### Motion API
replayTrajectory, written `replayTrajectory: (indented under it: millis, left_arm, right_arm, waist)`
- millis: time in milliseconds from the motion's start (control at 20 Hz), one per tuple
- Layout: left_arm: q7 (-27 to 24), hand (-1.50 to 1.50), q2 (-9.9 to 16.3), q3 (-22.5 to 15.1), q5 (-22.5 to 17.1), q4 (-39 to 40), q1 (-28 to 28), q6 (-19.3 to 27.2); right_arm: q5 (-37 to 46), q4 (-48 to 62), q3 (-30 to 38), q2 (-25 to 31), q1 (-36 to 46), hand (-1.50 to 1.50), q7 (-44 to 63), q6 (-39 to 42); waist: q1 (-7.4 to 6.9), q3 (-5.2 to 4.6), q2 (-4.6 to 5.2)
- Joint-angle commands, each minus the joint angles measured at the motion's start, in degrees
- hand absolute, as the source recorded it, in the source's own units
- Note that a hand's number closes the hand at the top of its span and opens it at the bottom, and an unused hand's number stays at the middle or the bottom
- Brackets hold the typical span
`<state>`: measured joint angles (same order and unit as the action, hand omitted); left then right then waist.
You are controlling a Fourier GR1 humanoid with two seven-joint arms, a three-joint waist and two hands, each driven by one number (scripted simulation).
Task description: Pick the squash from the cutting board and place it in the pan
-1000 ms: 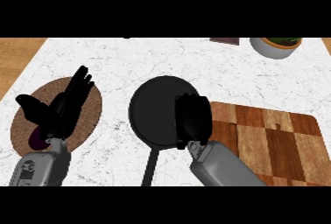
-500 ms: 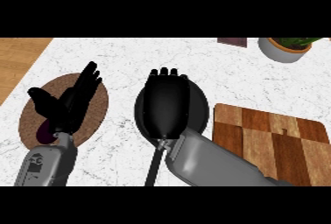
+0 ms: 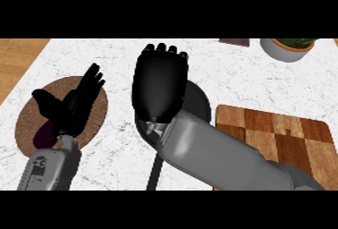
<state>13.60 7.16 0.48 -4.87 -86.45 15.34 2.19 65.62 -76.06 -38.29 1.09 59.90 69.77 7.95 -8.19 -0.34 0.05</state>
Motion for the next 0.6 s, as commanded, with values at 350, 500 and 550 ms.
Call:
replayTrajectory:
  millis: [350, 500, 550]
  left_arm:
    - [-1.8, 0.00, -0.2, 1.5, 0.3, -1.3, -3.2, 1.7]
    - [-1.6, 0.00, 0.7, 2.3, 0.5, -0.6, -3.4, 1.6]
    - [-1.1, 0.00, 2.1, 3.9, -1.4, -1.8, -3.7, 0.2]
  right_arm:
    - [0.3, 4.7, 0.4, -1.0, 1.4, 1.50, 15.5, -8.0]
    - [1.9, 4.8, -1.8, -1.0, -2.3, 1.50, 15.3, -12.8]
    - [1.4, 6.4, -1.8, -1.0, -4.4, 1.50, 13.2, -14.1]
  waist:
    - [4.38, 0.23, -0.08]
    - [5.47, 0.29, 0.02]
    - [5.53, 0.30, 0.09]
